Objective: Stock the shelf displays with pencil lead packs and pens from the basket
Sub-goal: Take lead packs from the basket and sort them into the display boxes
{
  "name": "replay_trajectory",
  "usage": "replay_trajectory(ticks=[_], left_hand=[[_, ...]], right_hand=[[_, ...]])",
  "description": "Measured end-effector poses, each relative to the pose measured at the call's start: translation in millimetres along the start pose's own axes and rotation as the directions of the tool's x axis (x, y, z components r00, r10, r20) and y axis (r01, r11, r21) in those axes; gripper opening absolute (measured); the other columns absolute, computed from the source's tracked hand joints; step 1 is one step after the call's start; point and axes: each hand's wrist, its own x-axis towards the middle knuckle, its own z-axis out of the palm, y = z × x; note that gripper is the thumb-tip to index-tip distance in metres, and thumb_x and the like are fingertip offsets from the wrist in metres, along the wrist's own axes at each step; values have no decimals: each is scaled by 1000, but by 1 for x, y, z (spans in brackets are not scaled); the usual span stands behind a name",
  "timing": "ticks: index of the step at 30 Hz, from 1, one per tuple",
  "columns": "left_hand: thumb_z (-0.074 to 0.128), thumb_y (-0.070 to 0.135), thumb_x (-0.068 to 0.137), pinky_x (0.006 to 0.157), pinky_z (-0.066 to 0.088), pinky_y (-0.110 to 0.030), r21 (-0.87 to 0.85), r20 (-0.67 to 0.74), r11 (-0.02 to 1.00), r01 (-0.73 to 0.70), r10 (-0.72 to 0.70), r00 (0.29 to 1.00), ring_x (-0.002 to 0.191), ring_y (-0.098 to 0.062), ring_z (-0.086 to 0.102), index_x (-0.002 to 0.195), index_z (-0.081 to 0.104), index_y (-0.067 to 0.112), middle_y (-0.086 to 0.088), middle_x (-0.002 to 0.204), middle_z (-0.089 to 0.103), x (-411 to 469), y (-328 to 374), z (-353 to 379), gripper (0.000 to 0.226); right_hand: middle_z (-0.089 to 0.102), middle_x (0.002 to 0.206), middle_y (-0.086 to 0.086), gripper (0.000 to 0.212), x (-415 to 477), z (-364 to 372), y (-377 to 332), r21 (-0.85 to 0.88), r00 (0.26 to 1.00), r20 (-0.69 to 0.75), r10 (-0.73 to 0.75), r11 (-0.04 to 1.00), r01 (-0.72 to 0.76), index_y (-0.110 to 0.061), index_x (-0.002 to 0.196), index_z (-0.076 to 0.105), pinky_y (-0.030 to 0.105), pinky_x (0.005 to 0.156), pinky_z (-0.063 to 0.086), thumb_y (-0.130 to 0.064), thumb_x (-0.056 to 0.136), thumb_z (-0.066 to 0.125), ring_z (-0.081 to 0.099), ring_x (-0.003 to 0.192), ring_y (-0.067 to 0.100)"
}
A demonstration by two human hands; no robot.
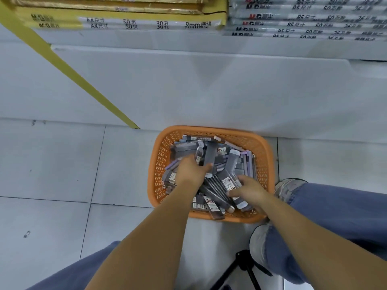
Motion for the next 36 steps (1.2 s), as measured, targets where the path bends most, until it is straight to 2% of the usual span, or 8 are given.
replay_trajectory(ticks=[5, 10, 14, 17, 21, 26, 29, 36], left_hand=[[80, 36, 81, 66, 49, -33, 169, 85, 985, 19, -34, 996, 91, -29, 67, 135, 49, 16, -9, 113, 71, 10, 13, 11, 66], [73, 19, 87, 70, 58, -32, -332, 178, 936, 120, -62, 982, 78, -17, 66, 108, 62, 14, 0, 89, 70, 0, 1, 4, 24], [58, 17, 96, 80, 59, -41, -533, 291, 816, 222, -70, 954, 98, -24, 69, 114, 61, 17, -7, 108, 71, -26, 2, -25, 18], [53, 12, 101, 95, 54, -53, -688, 388, 691, 222, 93, 917, 111, -24, 69, 115, 63, 11, -10, 122, 71, -49, 17, -55, 17], [56, 19, 102, 82, 62, -45, -778, 445, 606, 166, 347, 825, 109, -35, 70, 123, 68, 14, -18, 121, 72, -93, 46, -97, 25], [73, 25, 92, 72, 62, -33, -760, 271, 647, -66, 407, 872, 99, -24, 74, 110, 76, 20, -7, 111, 77, -146, 79, -155, 19], [72, 21, 92, 64, 60, -27, -743, 146, 638, -203, 450, 881, 83, -14, 76, 99, 74, 23, 1, 91, 79, -176, 96, -191, 8], [67, 17, 95, 67, 63, -39, -763, -52, 530, -370, 519, 853, 98, -25, 76, 122, 54, 15, -6, 107, 78, -228, 141, -269, 30]], right_hand=[[69, 100, 3, 38, 1, -4, 1, 137, 1000, -16, -5, 991, 7, -23, 107, 59, 30, 60, 51, 2, 81, 69, 68, 84, 22], [73, 98, -7, 35, -2, -3, -18, 212, 997, -56, -53, 975, 64, -28, 111, 58, 31, 68, 51, -10, 85, 71, 68, 89, 14], [71, 114, 1, 51, -21, -3, -59, 259, 979, -36, -201, 944, 203, -23, 130, 55, 47, 96, 51, -10, 84, 72, 68, 103, 21], [73, 109, -2, 52, -49, -2, -90, 294, 940, -43, -338, 895, 335, -26, 126, 59, 40, 89, 56, -14, 78, 78, 71, 97, 17], [74, 103, -5, 41, -101, 2, -126, 254, 842, -142, -520, 803, 539, -27, 116, 64, 23, 73, 57, -17, 79, 79, 71, 92, 9], [64, 114, 2, 20, -175, -1, -173, -21, 658, -175, -732, 671, 741, -37, 110, 62, 18, 70, 50, -29, 91, 66, 63, 101, 15], [65, 110, 10, 11, -222, -12, -203, -121, 585, -101, -805, 593, 796, -30, 105, 65, 35, 82, 55, -25, 97, 58, 65, 98, 22], [61, 87, -4, 29, -316, -56, -261, -258, 420, -2, -907, 407, 876, -43, 112, 61, 22, 46, 45, -22, 92, 65, 62, 55, 10]])
